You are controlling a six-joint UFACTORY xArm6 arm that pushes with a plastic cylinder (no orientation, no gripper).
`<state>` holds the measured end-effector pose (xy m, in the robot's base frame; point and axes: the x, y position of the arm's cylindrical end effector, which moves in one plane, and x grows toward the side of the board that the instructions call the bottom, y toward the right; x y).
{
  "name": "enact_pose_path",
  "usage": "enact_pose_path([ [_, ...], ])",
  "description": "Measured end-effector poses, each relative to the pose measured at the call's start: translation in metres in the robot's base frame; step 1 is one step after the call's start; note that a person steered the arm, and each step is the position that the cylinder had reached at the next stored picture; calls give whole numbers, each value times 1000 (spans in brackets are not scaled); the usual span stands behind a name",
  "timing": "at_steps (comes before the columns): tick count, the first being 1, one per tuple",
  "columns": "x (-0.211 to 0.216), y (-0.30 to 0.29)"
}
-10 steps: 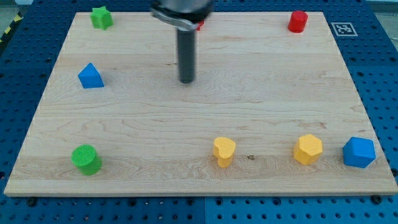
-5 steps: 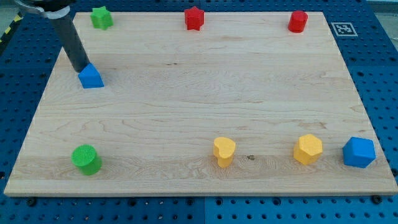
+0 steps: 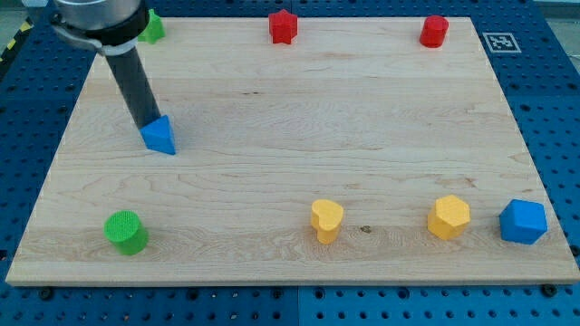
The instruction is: Slide the blue triangle right to the green circle
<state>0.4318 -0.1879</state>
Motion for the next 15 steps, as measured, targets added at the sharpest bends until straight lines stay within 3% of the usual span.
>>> enact_pose_path([
  [2,27,27],
  [4,21,41],
  [7,62,97],
  [13,62,71],
  [15,96,62],
])
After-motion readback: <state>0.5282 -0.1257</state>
